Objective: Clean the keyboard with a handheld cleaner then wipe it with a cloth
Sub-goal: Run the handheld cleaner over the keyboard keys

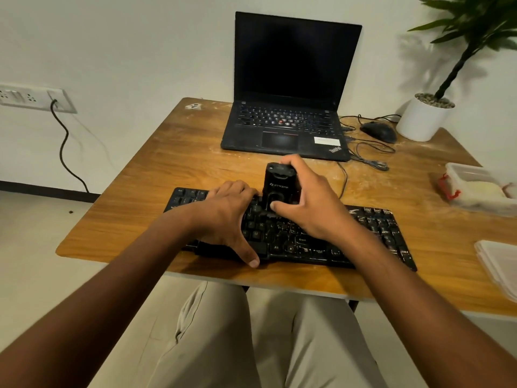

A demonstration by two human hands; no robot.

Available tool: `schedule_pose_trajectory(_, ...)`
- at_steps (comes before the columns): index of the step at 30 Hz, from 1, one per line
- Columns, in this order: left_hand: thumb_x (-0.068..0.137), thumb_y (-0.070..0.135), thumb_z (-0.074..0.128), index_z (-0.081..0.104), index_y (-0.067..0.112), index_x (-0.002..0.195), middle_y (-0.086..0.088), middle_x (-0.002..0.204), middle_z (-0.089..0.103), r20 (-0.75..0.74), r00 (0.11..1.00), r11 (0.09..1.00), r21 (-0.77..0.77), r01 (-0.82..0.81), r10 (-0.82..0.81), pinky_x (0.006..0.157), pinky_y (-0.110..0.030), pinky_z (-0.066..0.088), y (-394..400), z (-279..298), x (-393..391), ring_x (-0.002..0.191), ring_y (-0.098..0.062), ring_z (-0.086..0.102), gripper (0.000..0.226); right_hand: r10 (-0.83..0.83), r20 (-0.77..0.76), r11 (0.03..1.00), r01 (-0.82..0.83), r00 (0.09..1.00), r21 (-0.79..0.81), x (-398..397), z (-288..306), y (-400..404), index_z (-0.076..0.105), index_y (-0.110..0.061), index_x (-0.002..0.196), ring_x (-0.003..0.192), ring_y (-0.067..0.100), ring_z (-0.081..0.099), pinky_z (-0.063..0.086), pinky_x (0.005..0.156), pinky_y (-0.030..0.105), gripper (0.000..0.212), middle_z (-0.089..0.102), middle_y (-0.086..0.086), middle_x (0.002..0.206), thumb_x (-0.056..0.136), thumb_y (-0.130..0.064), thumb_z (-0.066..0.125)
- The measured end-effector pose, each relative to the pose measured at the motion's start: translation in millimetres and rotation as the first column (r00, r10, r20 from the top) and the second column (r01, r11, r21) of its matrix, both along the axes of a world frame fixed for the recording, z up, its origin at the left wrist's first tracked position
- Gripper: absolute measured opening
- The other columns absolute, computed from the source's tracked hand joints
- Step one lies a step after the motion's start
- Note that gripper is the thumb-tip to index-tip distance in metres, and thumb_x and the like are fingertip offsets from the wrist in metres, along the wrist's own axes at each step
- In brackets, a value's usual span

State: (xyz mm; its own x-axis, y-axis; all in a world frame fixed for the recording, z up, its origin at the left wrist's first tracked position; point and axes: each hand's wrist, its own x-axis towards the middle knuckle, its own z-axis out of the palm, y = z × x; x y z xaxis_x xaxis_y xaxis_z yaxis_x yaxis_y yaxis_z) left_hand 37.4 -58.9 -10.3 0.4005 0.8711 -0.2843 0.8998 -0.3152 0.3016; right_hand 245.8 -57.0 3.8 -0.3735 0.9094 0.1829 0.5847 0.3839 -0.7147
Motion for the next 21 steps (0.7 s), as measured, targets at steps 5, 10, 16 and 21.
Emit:
schedule_pose_trajectory(5, 0.047, 0.071, 0.090, 0.015, 0.027, 0.157, 0.007, 0.151, 0.022, 0.004, 1.000, 1.000, 0.000, 0.014, -0.014, 0.122, -0.044, 0.015, -1.0, 0.1, 0.0, 0.143, -0.018, 0.016, 0.140, -0.075, 0.172, 0.996, 0.083, 0.982, -0.039, 44.9, 10.4, -4.4, 0.039, -0.036, 0.136, 0.084, 0.003, 0.063, 0.058, 0.057, 0.020, 0.069, 0.060, -0.009, 0.110, 0.085, -0.014, 0.079)
schedule_pose_trajectory(10, 0.047, 0.070, 0.090, 0.015, 0.028, 0.157, 0.008, 0.151, 0.022, 0.013, 1.000, 1.000, -0.008, 0.005, -0.005, 0.122, -0.045, 0.016, -1.5, 1.1, 0.1, 0.142, -0.018, 0.017, 0.140, -0.102, 0.118, 0.995, 0.102, 0.988, 0.005, 40.2, 24.5, 5.9, 0.042, -0.037, 0.128, 0.089, 0.002, 0.061, 0.056, 0.056, 0.018, 0.065, 0.060, -0.009, 0.113, 0.082, -0.012, 0.081)
schedule_pose_trajectory(16, 0.047, 0.070, 0.090, 0.016, 0.030, 0.156, 0.008, 0.148, 0.024, 0.013, 1.000, 1.000, -0.001, 0.000, 0.000, 0.121, -0.044, 0.019, -1.6, 1.7, 0.3, 0.140, -0.017, 0.019, 0.138, 0.009, -0.041, 0.999, -0.011, 0.999, -0.044, 3.3, 4.1, 2.6, 0.045, -0.035, 0.127, 0.094, 0.001, 0.064, 0.059, 0.073, 0.023, 0.062, 0.063, -0.013, 0.108, 0.082, -0.014, 0.082)
schedule_pose_trajectory(21, 0.045, 0.073, 0.089, 0.017, 0.029, 0.157, 0.008, 0.148, 0.025, 0.019, 1.000, 1.000, -0.008, 0.008, -0.008, 0.122, -0.045, 0.019, -1.2, 0.4, -1.0, 0.140, -0.017, 0.020, 0.140, -0.030, 0.120, 0.995, 0.041, 0.992, -0.093, 48.1, 12.4, 2.1, 0.043, -0.037, 0.131, 0.096, 0.006, 0.063, 0.058, 0.065, 0.023, 0.068, 0.059, -0.014, 0.110, 0.082, -0.010, 0.080)
